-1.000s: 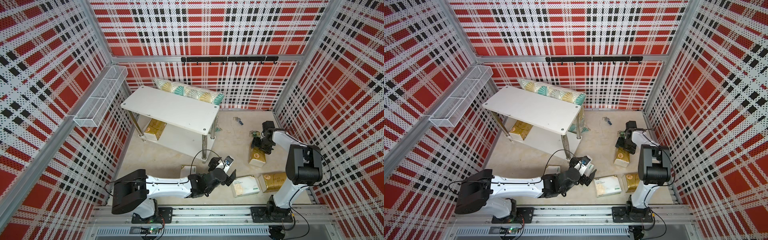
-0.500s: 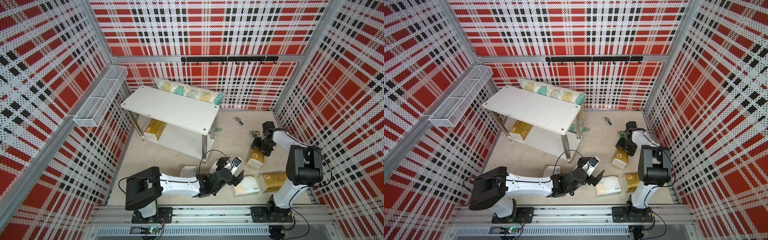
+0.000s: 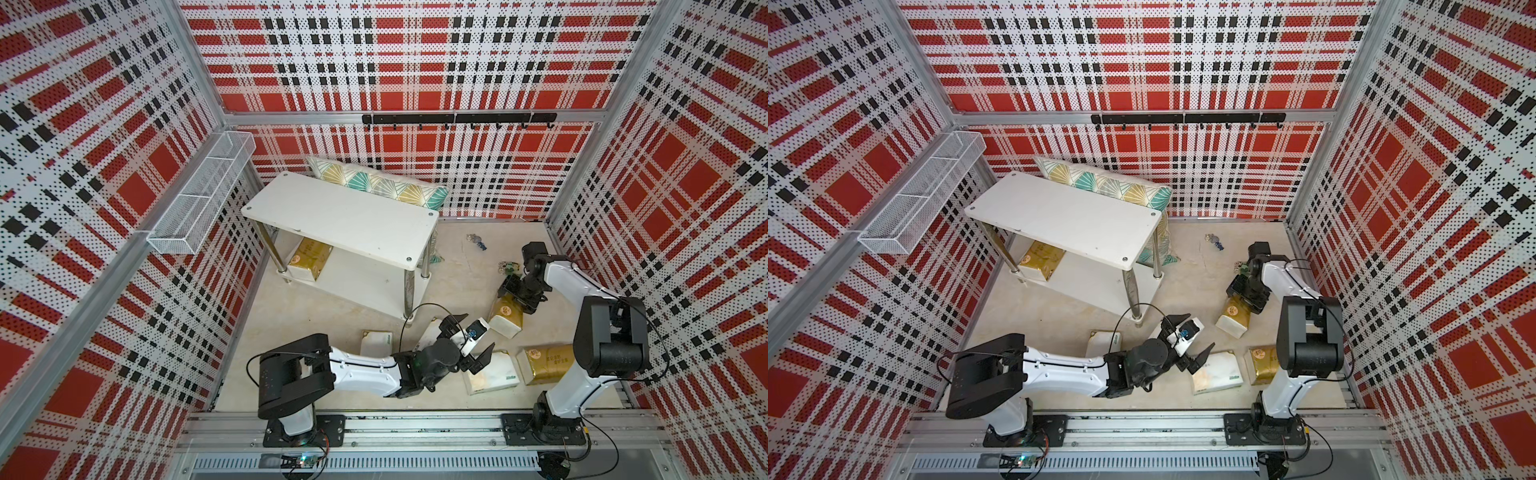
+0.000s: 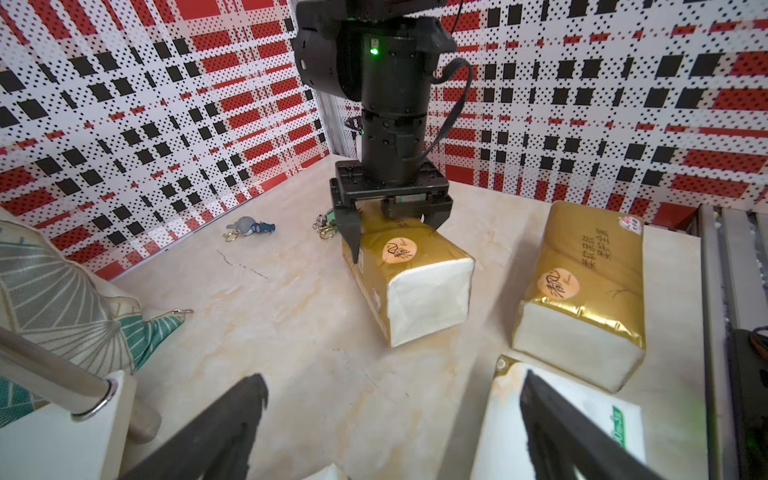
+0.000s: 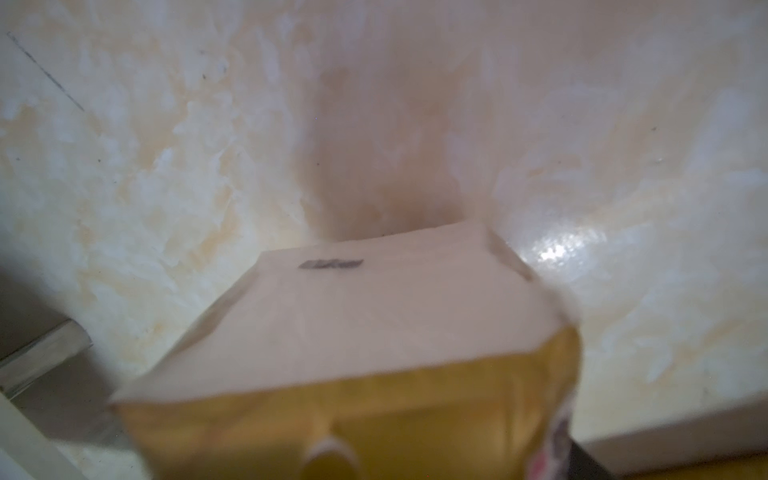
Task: Place the tissue boxes on the shelf by color
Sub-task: Pick up the box of tissues from the center of the board.
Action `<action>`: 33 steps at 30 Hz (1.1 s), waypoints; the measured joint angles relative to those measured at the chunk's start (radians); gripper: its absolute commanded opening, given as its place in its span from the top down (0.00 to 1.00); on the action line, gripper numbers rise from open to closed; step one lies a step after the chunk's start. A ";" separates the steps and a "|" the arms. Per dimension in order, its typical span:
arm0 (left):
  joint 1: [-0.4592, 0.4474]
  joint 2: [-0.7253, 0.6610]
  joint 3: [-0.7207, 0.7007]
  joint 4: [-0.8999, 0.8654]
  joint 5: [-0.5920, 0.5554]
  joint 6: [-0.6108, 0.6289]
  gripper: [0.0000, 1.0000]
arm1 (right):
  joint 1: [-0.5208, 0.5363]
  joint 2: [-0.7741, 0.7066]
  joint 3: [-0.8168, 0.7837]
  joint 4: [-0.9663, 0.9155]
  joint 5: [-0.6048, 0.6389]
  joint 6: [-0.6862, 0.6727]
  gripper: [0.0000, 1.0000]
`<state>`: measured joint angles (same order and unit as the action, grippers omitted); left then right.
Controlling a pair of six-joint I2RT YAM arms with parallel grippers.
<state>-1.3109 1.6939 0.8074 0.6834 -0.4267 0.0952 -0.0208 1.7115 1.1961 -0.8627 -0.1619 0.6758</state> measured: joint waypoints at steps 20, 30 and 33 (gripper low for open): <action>-0.008 0.167 0.006 0.223 -0.056 0.097 0.01 | 0.089 -0.082 0.054 -0.015 -0.038 0.098 0.26; -0.008 0.224 0.084 0.238 -0.100 0.097 0.01 | 0.117 -0.108 0.054 -0.013 -0.061 0.165 0.27; -0.008 0.244 0.100 0.238 -0.122 0.101 0.01 | 0.123 -0.108 0.054 -0.012 -0.065 0.179 0.27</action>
<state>-1.3193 1.9377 0.9073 0.9211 -0.5488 0.1967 0.1024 1.6039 1.2499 -0.8749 -0.2268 0.8547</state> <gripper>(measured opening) 0.991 0.734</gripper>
